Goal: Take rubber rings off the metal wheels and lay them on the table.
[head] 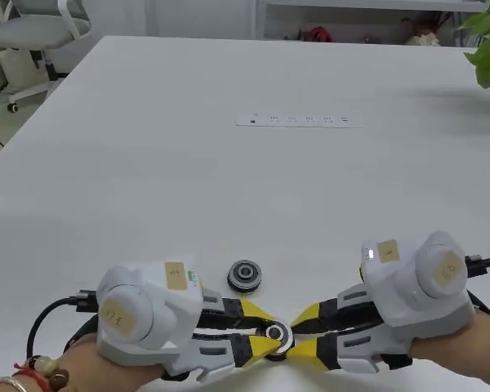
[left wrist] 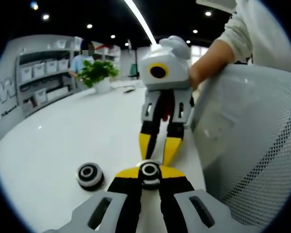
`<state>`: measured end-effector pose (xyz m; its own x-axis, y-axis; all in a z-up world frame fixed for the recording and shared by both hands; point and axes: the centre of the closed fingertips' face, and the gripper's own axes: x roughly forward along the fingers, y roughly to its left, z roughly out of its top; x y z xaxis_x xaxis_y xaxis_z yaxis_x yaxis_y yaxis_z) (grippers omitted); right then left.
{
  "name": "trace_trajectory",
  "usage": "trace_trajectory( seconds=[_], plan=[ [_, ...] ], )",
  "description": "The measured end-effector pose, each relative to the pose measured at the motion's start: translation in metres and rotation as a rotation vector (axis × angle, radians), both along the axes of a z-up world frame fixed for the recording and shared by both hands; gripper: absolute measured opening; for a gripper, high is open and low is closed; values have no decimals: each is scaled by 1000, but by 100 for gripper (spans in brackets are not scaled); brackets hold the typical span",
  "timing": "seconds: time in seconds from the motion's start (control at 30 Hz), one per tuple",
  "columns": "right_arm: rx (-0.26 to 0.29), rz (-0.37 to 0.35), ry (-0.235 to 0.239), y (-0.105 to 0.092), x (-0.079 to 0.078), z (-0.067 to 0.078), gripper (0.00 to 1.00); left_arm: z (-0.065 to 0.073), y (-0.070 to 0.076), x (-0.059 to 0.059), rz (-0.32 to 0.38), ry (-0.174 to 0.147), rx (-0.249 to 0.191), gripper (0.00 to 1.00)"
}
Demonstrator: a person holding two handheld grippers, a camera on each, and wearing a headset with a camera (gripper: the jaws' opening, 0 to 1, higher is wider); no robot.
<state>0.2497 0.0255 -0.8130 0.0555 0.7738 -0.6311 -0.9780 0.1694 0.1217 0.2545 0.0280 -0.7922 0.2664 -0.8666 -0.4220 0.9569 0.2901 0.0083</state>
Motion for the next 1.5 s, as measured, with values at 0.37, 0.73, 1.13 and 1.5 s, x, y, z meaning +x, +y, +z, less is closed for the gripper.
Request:
trace_trajectory(
  seconds=[0.37, 0.73, 1.13, 1.5],
  plan=[
    [-19, -13, 18, -4, 0, -1, 3, 0, 1, 0, 4, 12, -8, 14],
    [-10, -79, 109, -6, 0, 0, 0, 0, -1, -2, 0, 9, -5, 14],
    [11, -172, 221, -8, 3, 1, 0, 1, -1, -3, -4, 3, -2, 14],
    [38, -254, 324, -8, 6, 3, 0, 0, 0, -3, -2, 4, -1, 14]
  ],
)
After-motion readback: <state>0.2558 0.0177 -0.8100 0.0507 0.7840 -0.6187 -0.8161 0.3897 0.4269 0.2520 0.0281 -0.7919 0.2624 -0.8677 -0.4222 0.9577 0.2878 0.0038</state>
